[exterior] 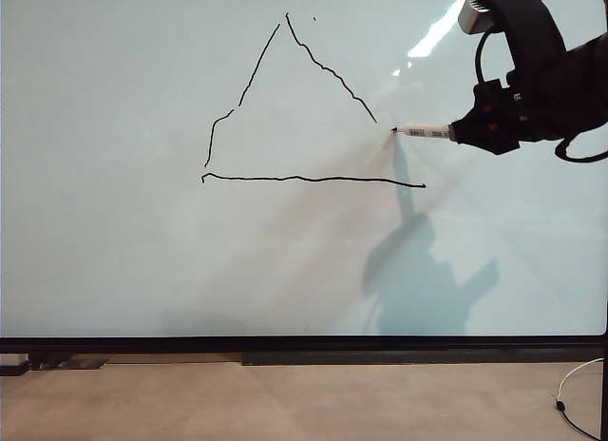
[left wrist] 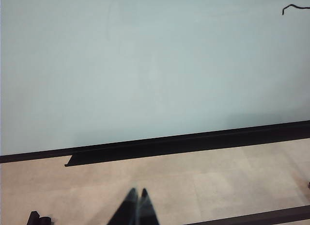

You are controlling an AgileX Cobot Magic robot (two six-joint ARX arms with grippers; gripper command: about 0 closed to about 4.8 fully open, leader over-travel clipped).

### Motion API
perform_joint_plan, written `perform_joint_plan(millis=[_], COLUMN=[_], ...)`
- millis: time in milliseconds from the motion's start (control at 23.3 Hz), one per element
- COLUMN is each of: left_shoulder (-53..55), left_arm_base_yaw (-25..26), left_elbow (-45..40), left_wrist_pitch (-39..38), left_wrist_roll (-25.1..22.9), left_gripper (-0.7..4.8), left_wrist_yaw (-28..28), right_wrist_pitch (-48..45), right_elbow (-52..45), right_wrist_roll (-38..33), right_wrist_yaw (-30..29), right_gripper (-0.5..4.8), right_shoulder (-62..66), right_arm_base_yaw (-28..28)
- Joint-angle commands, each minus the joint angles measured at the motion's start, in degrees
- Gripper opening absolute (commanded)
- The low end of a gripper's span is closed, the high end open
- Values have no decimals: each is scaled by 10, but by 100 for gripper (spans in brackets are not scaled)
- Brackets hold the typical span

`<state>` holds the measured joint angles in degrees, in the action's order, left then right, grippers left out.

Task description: Pick up the pen on the shelf to the right of the whiteboard and draw a triangle.

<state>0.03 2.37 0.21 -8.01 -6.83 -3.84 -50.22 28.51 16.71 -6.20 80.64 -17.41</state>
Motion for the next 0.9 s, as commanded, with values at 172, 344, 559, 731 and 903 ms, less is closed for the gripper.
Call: perform_joint_plan(millis=[172,344,559,731,903], left_shoulder=[0,0,0,0,0], left_arm_base_yaw=[0,0,0,0,0], left_elbow=[2,2,2,2,2], left_wrist_pitch=[3,3,3,3,3], left_wrist_roll=[0,0,0,0,0], left_gripper=[-5,-5,-5,-5,-5], left_wrist_yaw=[0,0,0,0,0], right_wrist_pitch=[-30,-37,-45,-56,-72], right_elbow=[-21,-31,-31,-30,-29], right_wrist_roll=[-4,-11,-17,-20,-30], right_wrist_yaw=[1,-4,-16,-39,-40], right_gripper=[-5,-5,-5,-5,-5], right_shoulder=[-2,1,6,21,40], right_arm_base_yaw=[2,17,31,35,35])
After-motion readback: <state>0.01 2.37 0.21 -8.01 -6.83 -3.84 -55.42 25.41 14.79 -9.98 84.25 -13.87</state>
